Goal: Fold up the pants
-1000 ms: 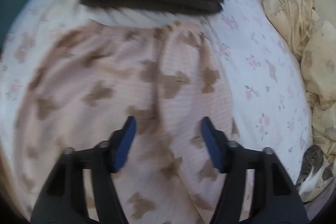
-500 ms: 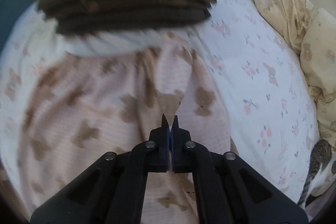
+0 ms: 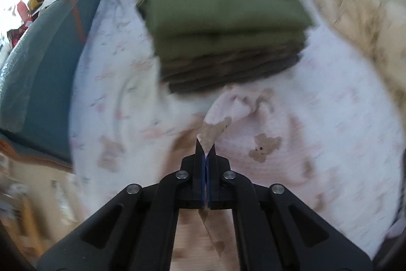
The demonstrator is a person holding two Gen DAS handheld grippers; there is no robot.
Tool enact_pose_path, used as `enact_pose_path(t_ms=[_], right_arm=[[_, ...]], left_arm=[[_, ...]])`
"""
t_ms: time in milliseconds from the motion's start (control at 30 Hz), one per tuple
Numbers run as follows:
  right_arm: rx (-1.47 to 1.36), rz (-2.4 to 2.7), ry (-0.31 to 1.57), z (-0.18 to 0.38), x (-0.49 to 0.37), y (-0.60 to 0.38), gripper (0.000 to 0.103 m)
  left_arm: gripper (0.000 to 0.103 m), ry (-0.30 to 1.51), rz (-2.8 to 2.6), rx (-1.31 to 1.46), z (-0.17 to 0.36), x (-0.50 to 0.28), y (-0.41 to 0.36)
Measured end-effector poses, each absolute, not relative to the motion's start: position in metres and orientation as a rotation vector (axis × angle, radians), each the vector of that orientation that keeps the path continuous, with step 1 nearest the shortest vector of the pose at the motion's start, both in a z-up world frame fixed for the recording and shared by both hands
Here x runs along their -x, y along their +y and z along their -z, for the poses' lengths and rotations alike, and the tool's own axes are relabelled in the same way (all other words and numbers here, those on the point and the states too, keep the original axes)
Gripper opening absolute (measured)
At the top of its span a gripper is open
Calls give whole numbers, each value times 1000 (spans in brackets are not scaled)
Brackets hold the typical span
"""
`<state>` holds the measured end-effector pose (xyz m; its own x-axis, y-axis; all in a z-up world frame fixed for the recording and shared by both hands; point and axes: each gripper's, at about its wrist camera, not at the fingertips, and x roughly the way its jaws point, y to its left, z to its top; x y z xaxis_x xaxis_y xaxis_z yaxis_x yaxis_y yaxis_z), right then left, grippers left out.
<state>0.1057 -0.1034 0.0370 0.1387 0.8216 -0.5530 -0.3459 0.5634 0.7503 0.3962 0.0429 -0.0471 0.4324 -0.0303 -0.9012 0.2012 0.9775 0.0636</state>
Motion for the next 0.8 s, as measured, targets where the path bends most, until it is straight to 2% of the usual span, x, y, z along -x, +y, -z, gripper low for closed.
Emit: enact_pose_path(t_ms=[200, 267, 300, 367, 400, 567, 667, 800], right_arm=[[-516, -896, 1240, -1, -124, -64, 2], [-503, -898, 1261, 5, -125, -57, 2], [-497, -895, 1266, 5, -127, -55, 2], [-486, -894, 1294, 6, -130, -49, 2], [-476, -891, 1297, 6, -132, -48, 2], [-451, -884, 1297, 6, -135, -39, 2], [-429, -903, 1295, 8, -134, -24, 2], [-397, -939, 1290, 10, -128, 10, 2]], left_arm=[[0, 1219, 63, -221, 102, -407, 82], [5, 1201, 67, -196, 109, -405, 90], [10, 1209, 77, -154, 112, -404, 96], [62, 1235, 66, -84, 113, -402, 106], [69, 1231, 57, -43, 110, -398, 114], [71, 1173, 97, 28, 68, -359, 151], [79, 1137, 125, 14, 38, -316, 182], [83, 1142, 109, 67, 21, -255, 238]])
